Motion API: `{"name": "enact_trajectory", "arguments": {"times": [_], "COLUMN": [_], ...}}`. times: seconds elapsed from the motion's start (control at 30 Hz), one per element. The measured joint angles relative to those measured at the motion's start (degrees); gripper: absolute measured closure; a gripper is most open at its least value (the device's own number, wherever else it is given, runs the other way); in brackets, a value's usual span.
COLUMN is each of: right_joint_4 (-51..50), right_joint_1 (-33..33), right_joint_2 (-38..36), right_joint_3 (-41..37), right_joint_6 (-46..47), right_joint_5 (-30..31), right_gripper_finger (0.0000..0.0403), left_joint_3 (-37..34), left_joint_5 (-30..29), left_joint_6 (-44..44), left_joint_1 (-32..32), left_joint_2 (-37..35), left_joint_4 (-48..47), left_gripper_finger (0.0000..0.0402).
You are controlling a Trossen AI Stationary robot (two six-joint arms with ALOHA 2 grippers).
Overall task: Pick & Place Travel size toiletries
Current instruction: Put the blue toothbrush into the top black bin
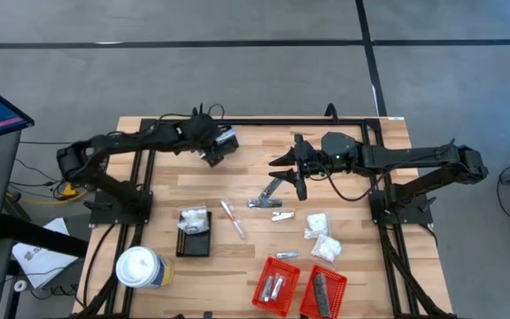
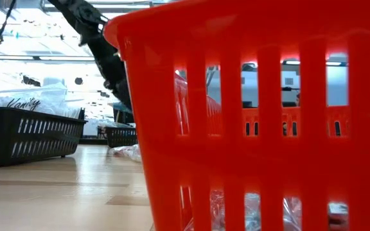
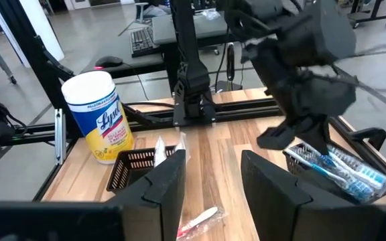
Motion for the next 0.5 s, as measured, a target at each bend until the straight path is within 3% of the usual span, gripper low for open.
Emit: {"name": "enact_trajectory", "arguments": {"times": [0.33,0.5], "right_joint_4": [-0.02,-0.02], "right_joint_1": [-0.02,-0.02], "right_joint_2": [0.0,0.0], "right_joint_3": [0.0,0.0], "right_joint_6": [-0.02,-0.02], "right_joint_5": [-0.02,-0.02], "right_gripper_finger": [0.0263,0.0266], "left_joint_3": [-2.48,-2.69], "left_joint_5": [0.43,-1.16], "left_joint_6": [-0.2,-0.36], "left_joint_1": [2.42,1.57], "left_joint_2": [8.45,8.64], "left_joint_4": [1.52,3.58], "left_gripper_finger": [0.0392,0.0362]}}
